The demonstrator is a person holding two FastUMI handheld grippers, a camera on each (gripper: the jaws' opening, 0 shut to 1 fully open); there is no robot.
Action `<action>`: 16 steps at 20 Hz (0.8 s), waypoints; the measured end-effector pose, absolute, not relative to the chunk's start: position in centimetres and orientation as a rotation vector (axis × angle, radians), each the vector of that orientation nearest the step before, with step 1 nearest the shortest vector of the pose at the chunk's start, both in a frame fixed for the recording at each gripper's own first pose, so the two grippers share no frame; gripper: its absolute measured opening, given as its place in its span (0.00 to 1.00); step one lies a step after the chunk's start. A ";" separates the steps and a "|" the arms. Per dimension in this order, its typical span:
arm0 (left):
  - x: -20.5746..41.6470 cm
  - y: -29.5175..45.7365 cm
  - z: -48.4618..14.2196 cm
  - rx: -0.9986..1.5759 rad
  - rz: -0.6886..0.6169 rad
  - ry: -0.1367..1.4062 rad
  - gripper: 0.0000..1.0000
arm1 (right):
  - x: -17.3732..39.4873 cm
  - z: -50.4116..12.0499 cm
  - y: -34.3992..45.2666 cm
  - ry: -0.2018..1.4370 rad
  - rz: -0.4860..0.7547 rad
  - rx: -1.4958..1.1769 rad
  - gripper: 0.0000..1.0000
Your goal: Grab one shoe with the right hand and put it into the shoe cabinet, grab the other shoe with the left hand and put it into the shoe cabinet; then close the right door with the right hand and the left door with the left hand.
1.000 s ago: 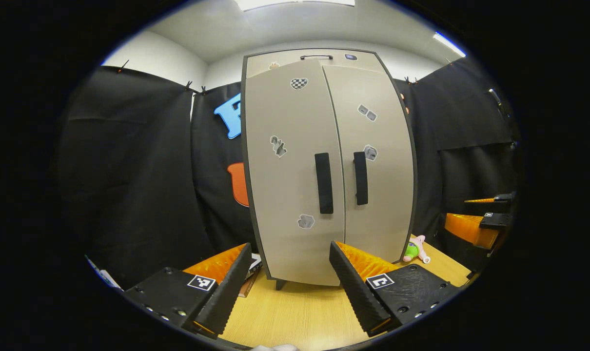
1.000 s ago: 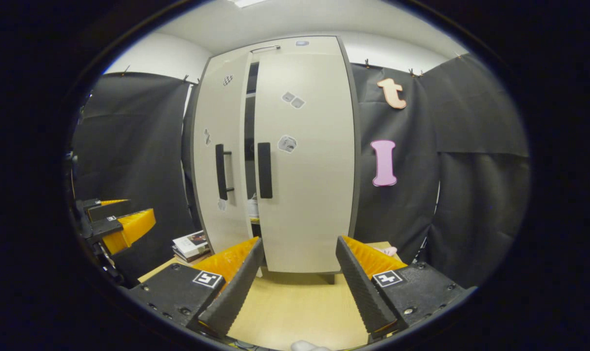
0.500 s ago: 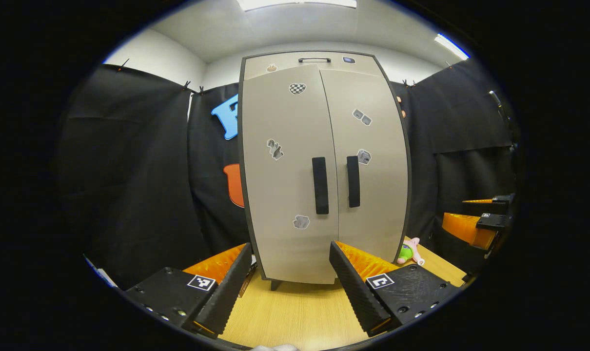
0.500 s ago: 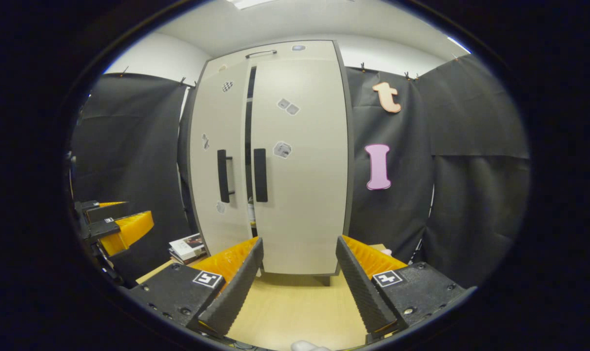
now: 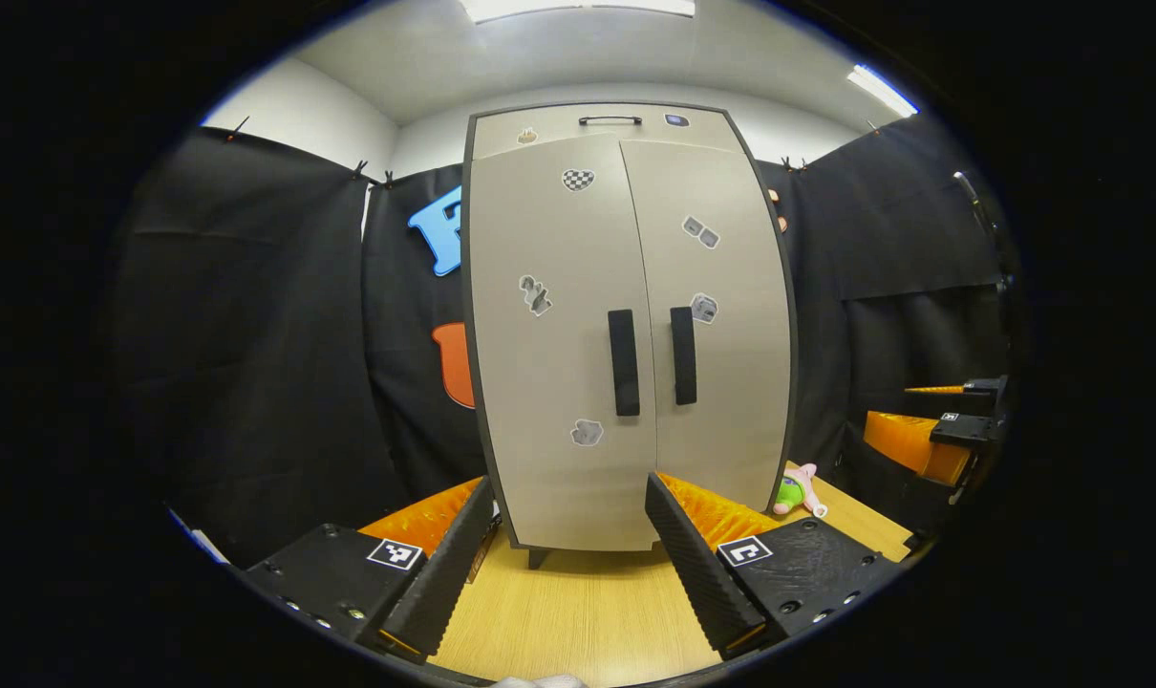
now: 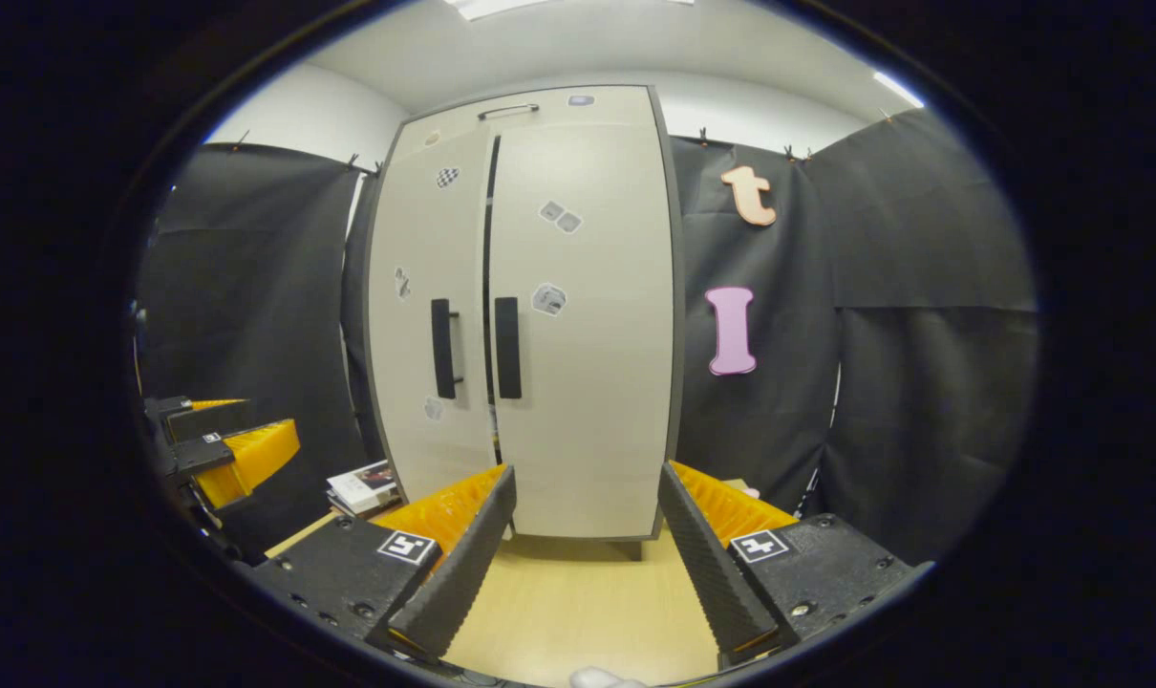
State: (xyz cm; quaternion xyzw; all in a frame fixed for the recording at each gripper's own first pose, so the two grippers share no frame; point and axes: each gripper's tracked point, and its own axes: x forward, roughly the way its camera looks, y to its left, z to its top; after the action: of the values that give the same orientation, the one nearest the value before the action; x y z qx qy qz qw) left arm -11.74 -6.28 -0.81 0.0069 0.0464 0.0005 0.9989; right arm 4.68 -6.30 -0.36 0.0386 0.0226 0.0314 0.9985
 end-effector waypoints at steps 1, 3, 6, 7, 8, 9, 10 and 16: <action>-11.8 -6.3 -0.8 0.014 -0.002 0.094 0.96 | 4.8 -0.5 -6.3 0.046 0.063 0.079 0.97; -11.8 -6.4 -0.7 0.013 -0.006 0.093 0.96 | 4.7 -0.5 -6.5 0.047 0.058 0.082 0.97; -11.8 -6.4 -0.8 0.020 -0.011 0.096 0.96 | 4.7 -0.8 -6.7 0.053 0.054 0.077 0.97; -11.9 -6.3 -0.8 0.021 -0.011 0.097 0.96 | 4.7 -0.8 -6.7 0.053 0.053 0.078 0.94; -11.8 -6.4 -0.8 0.019 -0.013 0.097 0.96 | 4.7 -0.8 -6.7 0.055 0.056 0.079 0.97; -11.8 -6.4 -0.8 0.018 -0.013 0.099 0.96 | 4.8 -0.8 -6.7 0.052 0.057 0.081 0.97; -11.9 -6.3 -0.8 0.018 -0.012 0.101 0.96 | 4.9 -0.9 -6.7 0.056 0.059 0.081 0.94; -11.9 -6.3 -0.6 0.019 -0.005 0.102 0.96 | 5.0 -1.2 -6.1 0.061 0.080 0.077 0.98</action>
State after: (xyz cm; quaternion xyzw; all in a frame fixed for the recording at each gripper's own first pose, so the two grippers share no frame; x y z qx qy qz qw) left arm -11.92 -6.35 -0.62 0.0095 0.0509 -0.0024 0.9987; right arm 4.96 -6.14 -1.17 0.0386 0.0303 0.0400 0.9980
